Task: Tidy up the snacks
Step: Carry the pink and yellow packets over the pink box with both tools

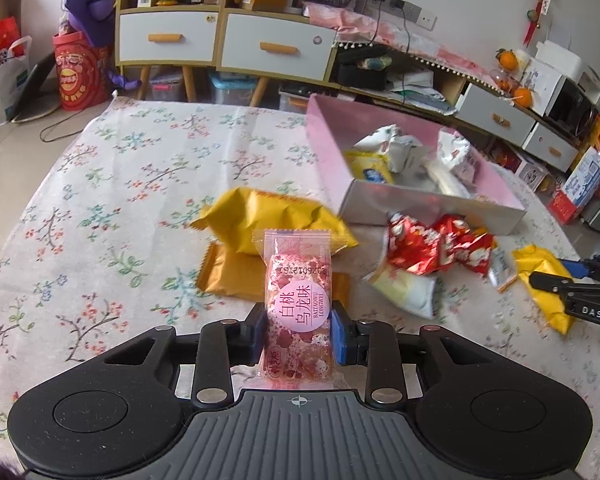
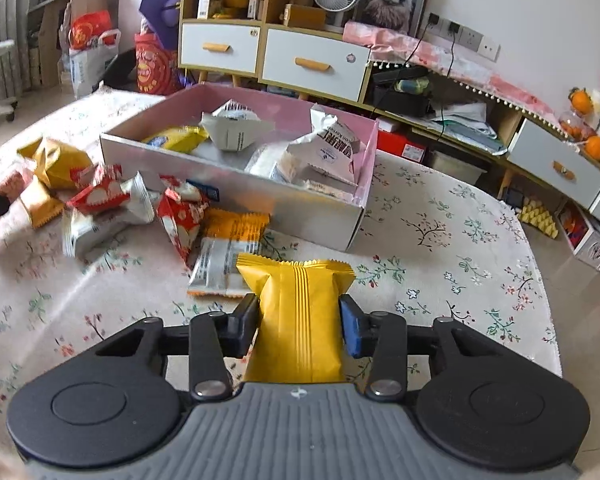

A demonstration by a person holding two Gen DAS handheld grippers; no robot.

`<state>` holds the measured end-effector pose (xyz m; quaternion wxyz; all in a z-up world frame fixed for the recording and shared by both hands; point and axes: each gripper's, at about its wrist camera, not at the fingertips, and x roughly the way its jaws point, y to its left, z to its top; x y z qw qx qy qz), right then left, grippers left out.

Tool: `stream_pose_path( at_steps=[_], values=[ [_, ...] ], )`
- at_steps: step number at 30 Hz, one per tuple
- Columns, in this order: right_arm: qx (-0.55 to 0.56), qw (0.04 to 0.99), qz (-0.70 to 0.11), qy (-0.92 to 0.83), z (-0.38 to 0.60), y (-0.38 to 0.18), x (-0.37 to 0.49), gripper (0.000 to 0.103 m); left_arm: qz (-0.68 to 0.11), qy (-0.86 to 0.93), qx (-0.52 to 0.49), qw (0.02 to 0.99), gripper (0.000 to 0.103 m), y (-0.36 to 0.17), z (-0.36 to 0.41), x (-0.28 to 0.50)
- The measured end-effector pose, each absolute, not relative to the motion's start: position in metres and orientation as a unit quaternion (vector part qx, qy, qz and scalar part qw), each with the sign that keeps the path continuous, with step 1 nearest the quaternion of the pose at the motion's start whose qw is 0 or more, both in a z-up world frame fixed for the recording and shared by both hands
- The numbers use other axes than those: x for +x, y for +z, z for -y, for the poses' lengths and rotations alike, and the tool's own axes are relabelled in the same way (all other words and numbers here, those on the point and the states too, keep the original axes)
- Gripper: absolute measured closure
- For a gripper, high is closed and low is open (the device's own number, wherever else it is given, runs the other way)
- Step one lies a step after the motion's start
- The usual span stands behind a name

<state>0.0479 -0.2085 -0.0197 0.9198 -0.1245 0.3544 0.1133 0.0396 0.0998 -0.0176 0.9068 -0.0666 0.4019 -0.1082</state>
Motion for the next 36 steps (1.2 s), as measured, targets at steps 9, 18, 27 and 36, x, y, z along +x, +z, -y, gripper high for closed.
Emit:
stream_pose_path(
  at_steps=[9, 18, 27, 36],
  values=[
    [-0.1, 0.926, -0.347, 0.11, 0.202, -0.005, 0.051, 0.067, -0.388, -0.142, -0.061, 0.909, 0.074, 0.0, -0.074, 0.041],
    [-0.063, 0.935, -0.332, 0.11, 0.194, 0.012, 0.062, 0.067, -0.372, -0.152, -0.082, 0.912, 0.074, 0.015, -0.056, 0.055],
    [-0.018, 0.94, -0.328, 0.097, 0.194, 0.017, 0.075, 0.068, -0.361, -0.143, -0.115, 0.914, 0.074, 0.025, -0.04, 0.08],
    [0.027, 0.937, -0.338, 0.087, 0.198, 0.015, 0.098, 0.067, -0.381, -0.155, -0.087, 0.907, 0.074, 0.024, -0.002, 0.118]
  ],
)
